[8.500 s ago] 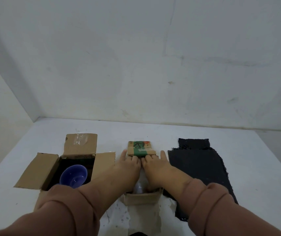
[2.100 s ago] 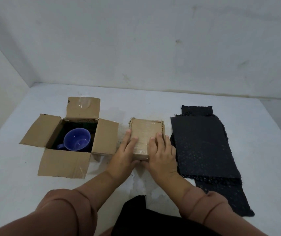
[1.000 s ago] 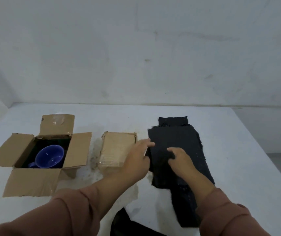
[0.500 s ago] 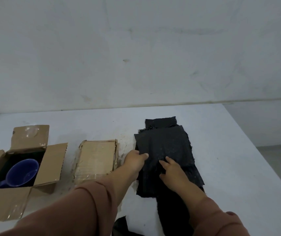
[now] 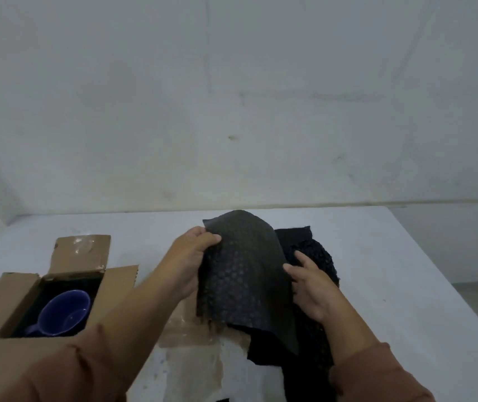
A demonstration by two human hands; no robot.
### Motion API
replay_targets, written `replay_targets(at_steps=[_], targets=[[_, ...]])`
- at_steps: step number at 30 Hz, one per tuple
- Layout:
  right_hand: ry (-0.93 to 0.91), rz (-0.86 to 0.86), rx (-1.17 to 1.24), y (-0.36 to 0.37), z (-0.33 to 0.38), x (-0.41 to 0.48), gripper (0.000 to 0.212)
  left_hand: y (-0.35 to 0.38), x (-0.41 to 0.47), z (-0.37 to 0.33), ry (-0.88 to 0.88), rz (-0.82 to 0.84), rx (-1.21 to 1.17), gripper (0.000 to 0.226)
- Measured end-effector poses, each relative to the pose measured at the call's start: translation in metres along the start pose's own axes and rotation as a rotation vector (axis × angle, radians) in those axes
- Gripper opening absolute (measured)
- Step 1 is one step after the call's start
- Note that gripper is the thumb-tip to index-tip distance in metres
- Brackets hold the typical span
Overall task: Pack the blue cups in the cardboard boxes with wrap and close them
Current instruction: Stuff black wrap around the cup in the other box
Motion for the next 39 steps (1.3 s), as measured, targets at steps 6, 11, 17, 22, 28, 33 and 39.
replay_targets(at_steps=[6, 11, 17, 22, 28, 33, 39], targets=[[-0.315, 0.193, -0.173, 0.108, 0.019, -0.02, 0.067, -0.121, -0.016, -0.013, 0.031, -0.354, 0.181, 0.021], [-0.55, 0.29, -0.879, 0.192, 0.007, -0.032, 0.053, -0.192, -0.042, -0.021, 0.16, -0.327, 0.41, 0.042], [-0.856, 0.152, -1.067, 0.267, -0.002, -0.038, 0.025, -0.261, -0.066, -0.03, 0.221, -0.354, 0.835, 0.011], [-0.766, 0.408, -1.146, 0.339, -0.026, -0.05, 0.031, -0.278, -0.067, -0.041, 0.326, -0.165, 1.146, 0.039], [-0.882, 0.188, -0.916, 0.376, -0.045, -0.037, 0.041, -0.297, -0.058, -0.049, 0.326, -0.238, 0.869, 0.007], [-0.043, 0.402, -0.471, 0.35, -0.118, -0.016, 0.079, -0.319, -0.051, -0.028, 0.125, -0.009, 0.127, 0.021], [-0.196, 0.393, -0.363, 0.359, -0.135, -0.007, 0.02, -0.33, -0.044, -0.005, 0.055, 0.195, 0.038, 0.026]])
Point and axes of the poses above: each hand's wrist, its own x-axis towards the middle knuckle, its own y-axis out of the palm, z = x × y, the point moved 5 cm from there along x, towards the middle knuckle, and after that the axes turned 14 degrees about x, right-handed, at the moved point
